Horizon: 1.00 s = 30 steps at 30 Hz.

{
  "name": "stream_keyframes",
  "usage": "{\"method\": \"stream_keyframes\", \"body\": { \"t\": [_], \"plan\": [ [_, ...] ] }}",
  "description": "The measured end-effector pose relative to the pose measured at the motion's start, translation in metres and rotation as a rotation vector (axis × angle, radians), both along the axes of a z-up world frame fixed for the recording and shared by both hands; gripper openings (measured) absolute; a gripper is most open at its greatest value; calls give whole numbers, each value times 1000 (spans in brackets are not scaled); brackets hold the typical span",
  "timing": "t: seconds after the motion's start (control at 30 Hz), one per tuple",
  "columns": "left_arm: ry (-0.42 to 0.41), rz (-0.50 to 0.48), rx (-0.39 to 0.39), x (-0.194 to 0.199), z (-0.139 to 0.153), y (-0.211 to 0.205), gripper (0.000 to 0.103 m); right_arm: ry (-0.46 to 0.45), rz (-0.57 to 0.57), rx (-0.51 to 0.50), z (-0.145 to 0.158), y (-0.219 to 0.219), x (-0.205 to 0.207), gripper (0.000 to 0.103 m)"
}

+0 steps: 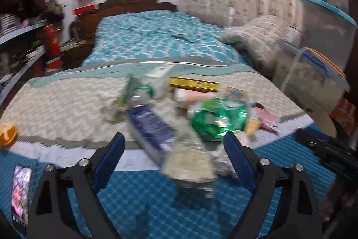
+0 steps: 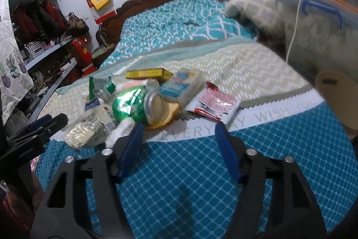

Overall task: Collect trash
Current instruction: 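Grasp the white crumpled tissue with the left gripper while the right grasps the red-white wrapper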

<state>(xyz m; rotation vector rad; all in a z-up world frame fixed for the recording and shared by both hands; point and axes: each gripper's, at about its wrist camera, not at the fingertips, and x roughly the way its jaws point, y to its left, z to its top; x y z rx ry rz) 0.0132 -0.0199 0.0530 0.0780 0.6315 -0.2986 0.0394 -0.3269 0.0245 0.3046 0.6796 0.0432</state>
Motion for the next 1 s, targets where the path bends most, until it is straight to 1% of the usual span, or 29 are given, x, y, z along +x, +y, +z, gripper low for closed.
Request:
{"method": "stream_keyframes", "body": {
  "t": [0.13, 0.23, 0.37, 0.43, 0.47, 0.5, 0.57, 0.6, 0.63, 0.67, 0.7, 0.73, 0.77, 0.83, 0.9, 0.93, 1.0],
  "plan": [
    [13, -89, 22, -1, -4, -31, 82, 50, -4, 2, -12, -19, 17, 64],
    [25, -122, 72, 1, -12, -55, 81, 112, -31, 75, -26, -47, 34, 65],
    [42, -139, 134, 9, -27, -79, 80, 188, -62, 221, -49, -82, 59, 65],
    [61, -135, 163, 15, -37, -86, 72, 206, -69, 248, -57, -92, 74, 65],
    [75, -134, 176, 19, -41, -88, 65, 213, -65, 248, -59, -94, 81, 64],
    [91, -131, 191, 23, -46, -91, 64, 221, -58, 247, -61, -96, 89, 64],
    [108, -135, 191, 27, -52, -91, 63, 227, -40, 245, -63, -96, 102, 64],
    [110, -136, 191, 28, -53, -92, 59, 230, -27, 230, -63, -92, 109, 59],
    [111, -142, 197, 28, -55, -94, 53, 237, -8, 231, -63, -88, 112, 36],
    [116, -155, 199, 29, -57, -97, 39, 251, 32, 254, -66, -82, 116, 26],
    [121, -168, 195, 28, -57, -98, 27, 254, 56, 272, -68, -78, 115, 20],
    [115, -171, 195, 26, -55, -99, 25, 245, 81, 283, -69, -73, 112, 16],
    [108, -177, 193, 23, -53, -99, 19, 228, 91, 279, -66, -70, 107, 15],
    [111, -207, 167, 19, -45, -99, 19, 178, 84, 288, -58, -76, 93, 10],
    [136, -237, 119, 17, -38, -98, 19, 127, 51, 308, -48, -91, 76, 10],
    [153, -256, 81, 16, -33, -98, 19, 111, 38, 314, -45, -98, 69, 10],
    [166, -287, 30, 16, -24, -104, 19, 78, 5, 317, -38, -116, 55, 10]
  ]
}}
